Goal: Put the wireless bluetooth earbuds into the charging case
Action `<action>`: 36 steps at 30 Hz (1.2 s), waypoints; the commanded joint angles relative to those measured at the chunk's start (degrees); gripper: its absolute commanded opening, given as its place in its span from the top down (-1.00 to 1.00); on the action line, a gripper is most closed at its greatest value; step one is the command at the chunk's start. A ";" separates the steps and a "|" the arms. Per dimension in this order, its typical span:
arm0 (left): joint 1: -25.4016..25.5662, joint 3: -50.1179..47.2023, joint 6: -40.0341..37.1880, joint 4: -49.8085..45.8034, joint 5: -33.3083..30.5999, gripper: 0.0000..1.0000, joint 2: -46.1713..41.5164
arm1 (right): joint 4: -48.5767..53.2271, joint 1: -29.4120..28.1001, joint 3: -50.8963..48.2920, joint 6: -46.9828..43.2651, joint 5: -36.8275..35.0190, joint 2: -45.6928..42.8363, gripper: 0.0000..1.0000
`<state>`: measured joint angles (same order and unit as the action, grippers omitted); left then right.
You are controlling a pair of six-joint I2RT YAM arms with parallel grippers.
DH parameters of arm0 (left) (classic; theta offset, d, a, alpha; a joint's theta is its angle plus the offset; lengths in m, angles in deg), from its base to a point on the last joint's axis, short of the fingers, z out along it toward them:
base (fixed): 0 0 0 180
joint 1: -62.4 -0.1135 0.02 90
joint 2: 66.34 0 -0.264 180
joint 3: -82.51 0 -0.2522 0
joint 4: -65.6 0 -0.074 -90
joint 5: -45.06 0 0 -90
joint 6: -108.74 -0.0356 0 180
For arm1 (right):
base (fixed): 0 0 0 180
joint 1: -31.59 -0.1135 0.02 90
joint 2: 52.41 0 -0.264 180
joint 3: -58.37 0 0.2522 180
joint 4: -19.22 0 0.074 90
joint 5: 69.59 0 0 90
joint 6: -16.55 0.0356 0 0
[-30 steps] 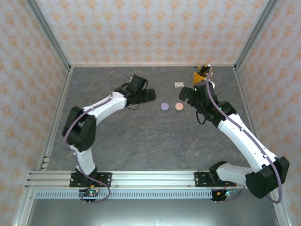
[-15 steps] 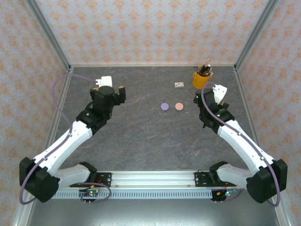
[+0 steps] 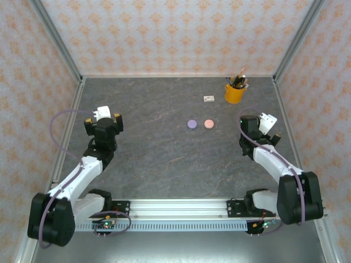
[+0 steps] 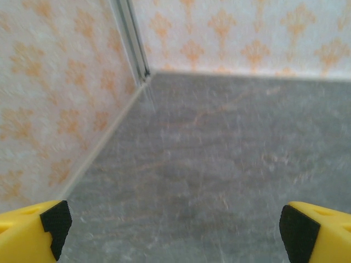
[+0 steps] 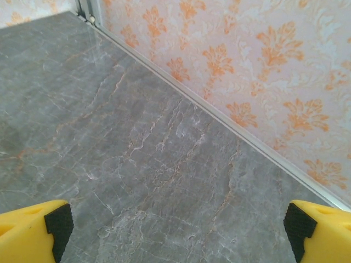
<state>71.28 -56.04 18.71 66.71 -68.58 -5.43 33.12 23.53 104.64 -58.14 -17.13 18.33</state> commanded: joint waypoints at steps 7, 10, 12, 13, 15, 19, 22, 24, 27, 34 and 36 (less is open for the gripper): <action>-0.25 -8.63 -3.92 27.95 7.29 -1.00 13.80 | -34.86 0.67 -9.93 -11.74 10.49 4.85 -1.00; -0.61 -7.89 -4.85 29.98 12.02 -1.00 17.56 | -41.38 1.05 -10.96 -15.70 14.93 7.54 -1.00; -0.74 -6.84 -5.70 30.50 13.79 -1.00 20.03 | -48.95 1.72 -12.59 -16.35 16.62 11.83 -1.00; -1.58 -6.05 -4.83 29.07 14.36 -1.00 20.22 | -49.59 1.81 -12.23 -17.08 19.13 12.73 -1.00; -3.31 -6.33 -4.49 30.73 18.68 -1.00 21.88 | -49.65 1.82 -11.37 -18.45 22.68 15.82 -1.00; -5.08 -5.11 -3.72 30.64 21.61 -1.00 24.48 | -46.91 3.72 -9.45 -17.36 25.73 16.94 -1.00; -6.31 -4.05 -2.44 29.09 22.78 -1.00 24.74 | -45.77 4.71 -8.83 -16.60 26.75 16.94 -1.00; -7.86 -2.98 -0.73 27.38 23.47 -1.00 24.96 | -44.84 4.70 -8.59 -16.45 26.86 16.59 -0.99; -7.92 -3.07 -0.68 27.50 23.47 -1.00 25.05 | -45.74 4.71 -9.05 -16.69 26.86 16.40 -1.00; -7.84 -3.16 -0.76 27.58 23.29 -1.00 24.96 | -45.84 4.71 -9.06 -16.65 26.82 16.43 -1.00; -7.84 -3.12 -0.81 27.58 23.29 -1.00 24.96 | -45.72 4.71 -8.93 -16.67 26.82 16.49 -1.00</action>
<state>63.50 -60.07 17.35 94.56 -45.34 19.33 -11.64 28.04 94.80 -74.82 9.14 35.34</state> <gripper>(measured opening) 0.998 0.998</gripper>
